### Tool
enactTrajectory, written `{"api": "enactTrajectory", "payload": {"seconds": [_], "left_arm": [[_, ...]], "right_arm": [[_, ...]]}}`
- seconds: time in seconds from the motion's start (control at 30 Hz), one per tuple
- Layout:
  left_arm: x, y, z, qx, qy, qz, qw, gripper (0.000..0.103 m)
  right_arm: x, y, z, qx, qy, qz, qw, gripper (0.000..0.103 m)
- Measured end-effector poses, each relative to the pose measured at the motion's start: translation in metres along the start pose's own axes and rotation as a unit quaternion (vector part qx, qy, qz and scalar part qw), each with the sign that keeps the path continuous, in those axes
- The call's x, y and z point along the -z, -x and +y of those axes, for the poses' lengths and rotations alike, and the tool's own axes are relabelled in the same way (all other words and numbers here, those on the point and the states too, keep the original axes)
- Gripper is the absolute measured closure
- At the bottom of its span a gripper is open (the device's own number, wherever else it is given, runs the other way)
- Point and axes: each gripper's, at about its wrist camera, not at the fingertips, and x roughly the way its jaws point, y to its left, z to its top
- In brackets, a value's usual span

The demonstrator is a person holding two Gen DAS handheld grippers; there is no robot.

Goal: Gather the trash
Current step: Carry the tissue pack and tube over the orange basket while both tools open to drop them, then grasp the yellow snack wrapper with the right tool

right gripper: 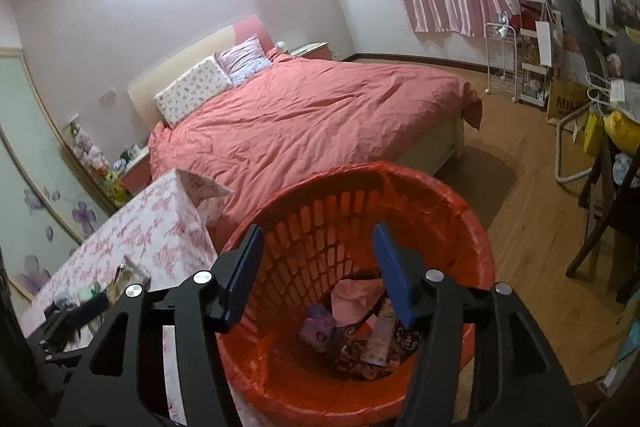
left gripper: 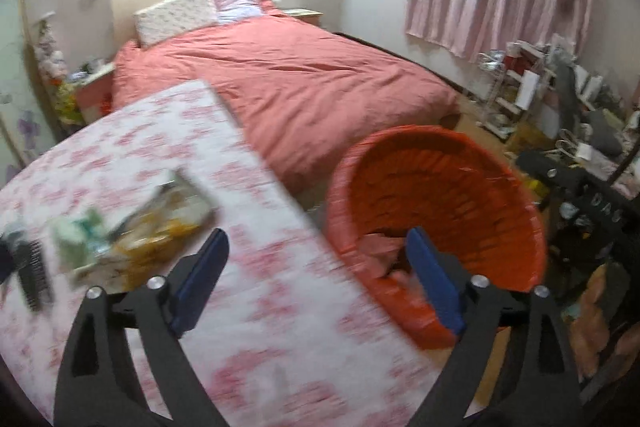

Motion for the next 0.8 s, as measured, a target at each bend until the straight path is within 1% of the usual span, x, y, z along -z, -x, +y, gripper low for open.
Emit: {"api": "enactTrajectory", "payload": {"seconds": [0.13, 0.23, 0.37, 0.53, 0.6, 0.67, 0.8], "left_arm": [[0.017, 0.014, 0.047, -0.054, 0.031, 0.003, 0.9980, 0.004], [0.030, 0.026, 0.087, -0.097, 0.063, 0.005, 0.9933, 0.004], [0.051, 0.044, 0.141, -0.152, 0.099, 0.008, 0.9834, 0.004], [0.070, 0.060, 0.197, -0.202, 0.133, 0.011, 0.9701, 0.004], [0.079, 0.068, 0.217, -0.218, 0.145, 0.009, 0.9650, 0.004], [0.086, 0.076, 0.232, -0.226, 0.153, 0.003, 0.9619, 0.004], [0.094, 0.084, 0.251, -0.234, 0.166, 0.003, 0.9579, 0.004]], "right_arm": [[0.011, 0.001, 0.028, -0.003, 0.035, 0.011, 0.999, 0.035], [0.021, 0.000, 0.050, -0.011, 0.059, 0.024, 0.998, 0.030], [0.034, -0.002, 0.082, -0.021, 0.088, 0.041, 0.995, 0.028], [0.055, -0.007, 0.124, -0.039, 0.131, 0.065, 0.989, 0.027], [0.062, -0.009, 0.138, -0.045, 0.143, 0.074, 0.986, 0.027], [0.070, -0.013, 0.153, -0.053, 0.156, 0.087, 0.983, 0.027], [0.081, -0.020, 0.179, -0.064, 0.169, 0.107, 0.978, 0.027]]}}
